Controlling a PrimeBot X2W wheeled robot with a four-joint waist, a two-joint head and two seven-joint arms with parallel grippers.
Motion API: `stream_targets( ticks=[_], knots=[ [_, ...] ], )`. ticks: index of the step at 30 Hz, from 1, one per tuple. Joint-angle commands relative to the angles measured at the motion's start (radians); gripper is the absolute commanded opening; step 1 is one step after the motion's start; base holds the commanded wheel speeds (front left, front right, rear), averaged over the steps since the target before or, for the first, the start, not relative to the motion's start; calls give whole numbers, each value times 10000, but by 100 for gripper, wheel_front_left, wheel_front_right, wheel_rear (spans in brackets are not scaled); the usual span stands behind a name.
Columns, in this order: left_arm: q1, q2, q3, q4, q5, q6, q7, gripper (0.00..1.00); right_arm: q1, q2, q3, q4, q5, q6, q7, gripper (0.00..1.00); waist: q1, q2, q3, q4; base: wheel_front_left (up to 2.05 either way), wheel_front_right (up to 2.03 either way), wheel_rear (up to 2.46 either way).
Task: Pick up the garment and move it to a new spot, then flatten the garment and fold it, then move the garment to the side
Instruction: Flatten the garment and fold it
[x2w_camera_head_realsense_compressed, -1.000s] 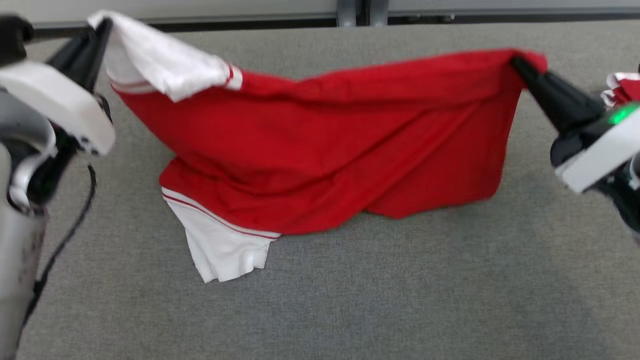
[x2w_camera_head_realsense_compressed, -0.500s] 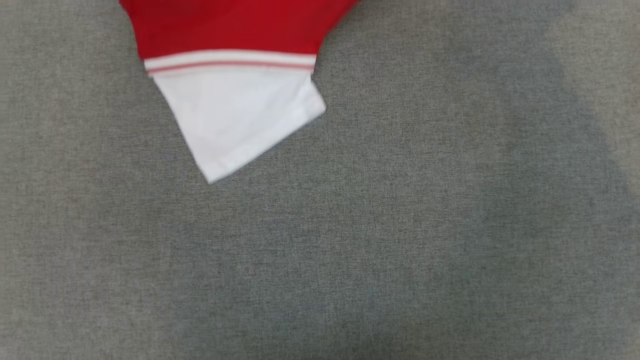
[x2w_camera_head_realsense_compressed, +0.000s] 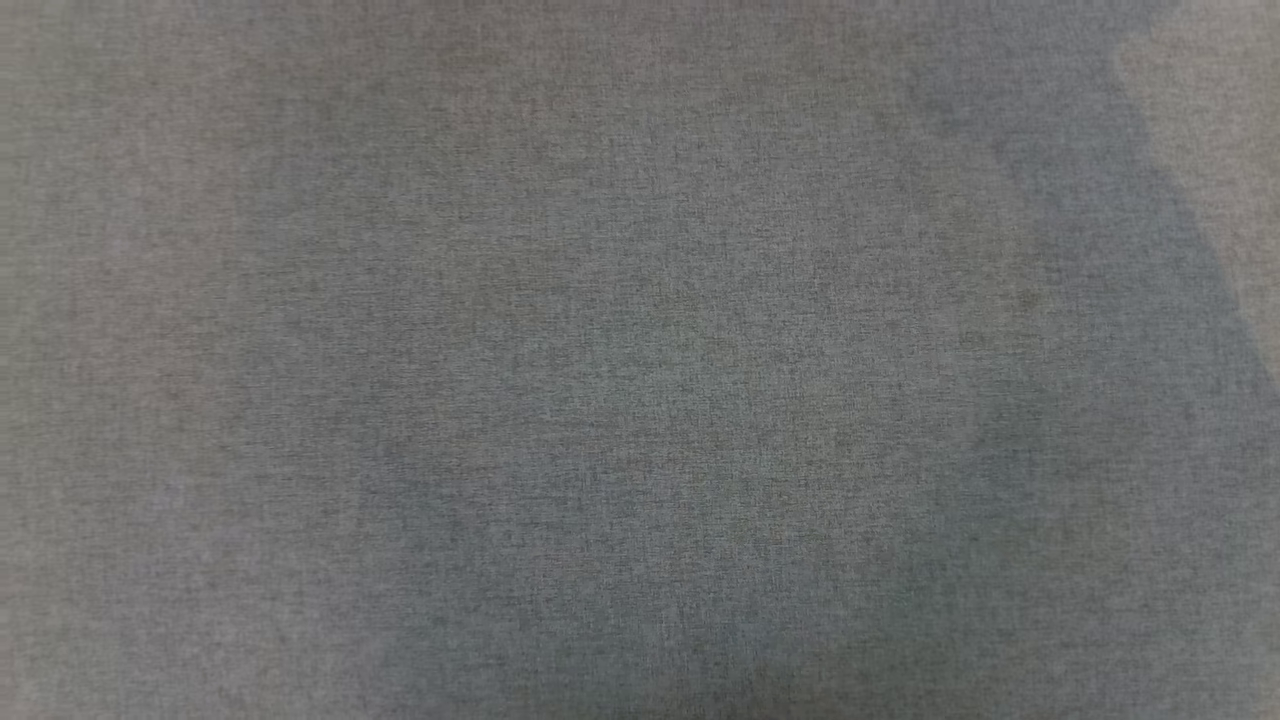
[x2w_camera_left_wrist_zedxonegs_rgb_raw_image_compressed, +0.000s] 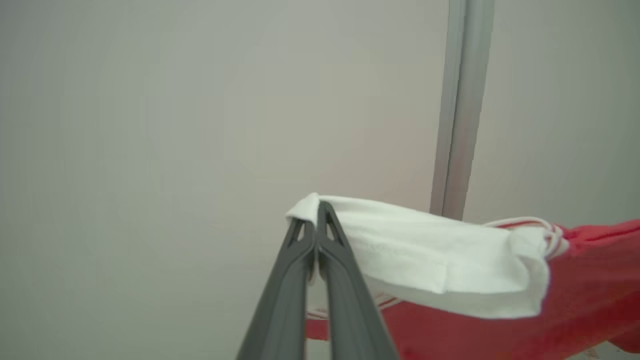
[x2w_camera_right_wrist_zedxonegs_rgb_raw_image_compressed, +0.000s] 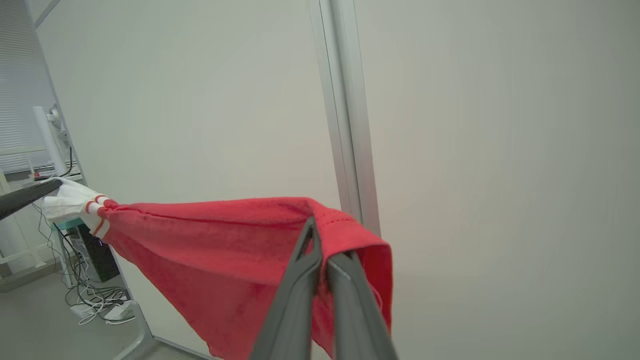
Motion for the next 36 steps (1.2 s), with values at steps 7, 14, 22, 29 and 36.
stream_targets(
  ticks=[7,14,22,29,36],
  knots=[
    [1898,156,-579,29,-1561,5,1185,0,1511,-409,1522,-44,769,2,79,0,0,0,-414,224,0,0,0],
    [5191,649,-1416,-1281,-3943,5,2247,0,3506,-730,3278,-409,1632,2,229,0,0,0,-1377,357,0,0,0],
    [8499,1770,-2144,-2908,-5318,4,2814,0,5609,-917,4008,-1257,2179,2,705,0,0,0,-2796,184,0,0,0],
    [11253,2963,-2720,-4895,-5822,138,3524,0,7613,-1385,4116,-2245,2573,2,1041,0,0,0,-3998,131,0,0,0],
    [13371,4330,-2901,-7572,-6509,1002,4216,0,9231,-2292,4123,-3089,2995,2,1549,0,0,0,-4717,170,0,0,0]
  ],
)
